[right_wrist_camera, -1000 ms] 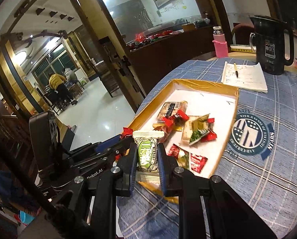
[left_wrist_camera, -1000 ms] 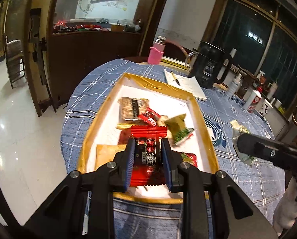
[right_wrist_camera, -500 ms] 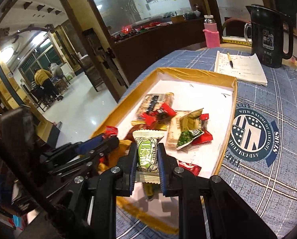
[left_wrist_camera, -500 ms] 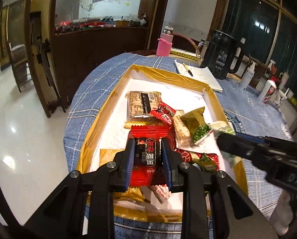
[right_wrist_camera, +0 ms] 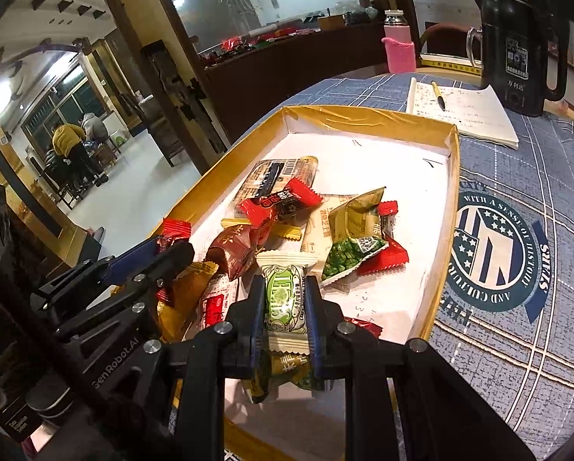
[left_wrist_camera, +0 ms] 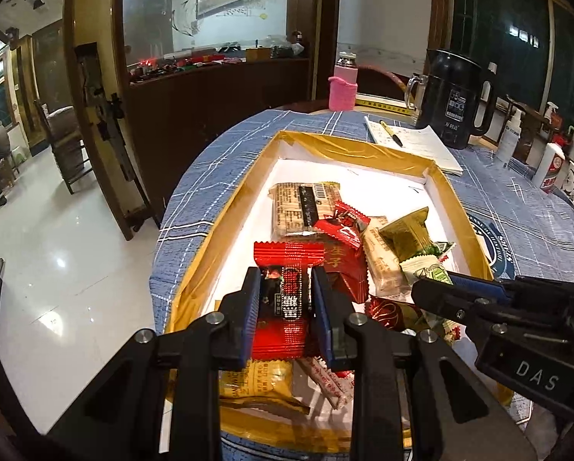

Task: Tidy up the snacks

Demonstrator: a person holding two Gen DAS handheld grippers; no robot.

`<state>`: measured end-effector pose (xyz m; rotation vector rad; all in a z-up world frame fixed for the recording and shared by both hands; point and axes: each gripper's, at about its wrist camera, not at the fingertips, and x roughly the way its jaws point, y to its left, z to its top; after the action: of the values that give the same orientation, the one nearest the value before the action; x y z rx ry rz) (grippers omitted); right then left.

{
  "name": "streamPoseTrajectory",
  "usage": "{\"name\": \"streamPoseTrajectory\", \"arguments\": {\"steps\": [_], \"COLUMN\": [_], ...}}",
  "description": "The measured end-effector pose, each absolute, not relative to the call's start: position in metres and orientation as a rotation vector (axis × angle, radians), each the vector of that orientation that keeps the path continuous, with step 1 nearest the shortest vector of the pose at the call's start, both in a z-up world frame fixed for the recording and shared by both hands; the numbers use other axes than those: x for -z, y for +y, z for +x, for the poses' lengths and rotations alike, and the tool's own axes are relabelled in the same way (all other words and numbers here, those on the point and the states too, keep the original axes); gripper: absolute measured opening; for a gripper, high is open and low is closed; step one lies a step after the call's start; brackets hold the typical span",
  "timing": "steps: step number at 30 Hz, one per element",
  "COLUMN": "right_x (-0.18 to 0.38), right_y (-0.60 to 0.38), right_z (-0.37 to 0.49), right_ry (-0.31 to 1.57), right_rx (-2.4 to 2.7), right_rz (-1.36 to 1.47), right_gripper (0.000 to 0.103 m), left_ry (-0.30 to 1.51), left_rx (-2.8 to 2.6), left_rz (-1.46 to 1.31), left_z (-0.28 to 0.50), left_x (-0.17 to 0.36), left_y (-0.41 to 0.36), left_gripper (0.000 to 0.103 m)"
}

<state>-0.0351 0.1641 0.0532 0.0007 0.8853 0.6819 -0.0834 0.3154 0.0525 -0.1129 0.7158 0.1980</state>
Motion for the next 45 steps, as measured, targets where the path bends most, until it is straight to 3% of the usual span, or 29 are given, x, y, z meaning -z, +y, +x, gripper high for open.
{"name": "streamPoseTrajectory", "arguments": {"steps": [12,14,16,19,26,28,36,45], "right_x": [-0.051,-0.053,-0.055,-0.06,-0.079,-0.084,-0.103,-0.106], "right_y": [0.164,0.163,0.162,0.16,0.14,0.132,0.092,0.054], "right_z": [-0.033,-0.033,-0.035,-0.038,-0.055,-0.065,-0.129,-0.179], "right_ry": [0.879,0.865,0.855,0.838,0.778,0.753,0.617,0.53], "right_rx": [-0.661,-0.66,-0.663,-0.664,-0.638,-0.631,-0.611,-0.581], "right_rz": [0.002,0.011,0.012,0.021,0.031,0.018,-0.047,-0.06], "right_gripper": [0.021,0.021,0.022,0.028,0.029,0.03,0.043,0.066], "left_ry": [0.711,0.708,0.702,0.687,0.567,0.483,0.245,0.413], "left_rx": [-0.219,-0.225,-0.231,-0.245,-0.31,-0.383,-0.513,-0.367], "left_rz": [-0.102,-0.103,-0.105,-0.102,-0.075,-0.044,-0.009,0.019], "left_z": [-0.083,-0.084,-0.085,-0.088,-0.114,-0.133,-0.207,-0.211], "left_x": [-0.052,-0.052,-0.054,-0.058,-0.084,-0.101,-0.146,-0.131], "left_y": [0.312,0.313,0.313,0.311,0.298,0.288,0.243,0.201], "left_gripper": [0.032,0.041,0.057,0.065,0.072,0.083,0.091,0.091]}}
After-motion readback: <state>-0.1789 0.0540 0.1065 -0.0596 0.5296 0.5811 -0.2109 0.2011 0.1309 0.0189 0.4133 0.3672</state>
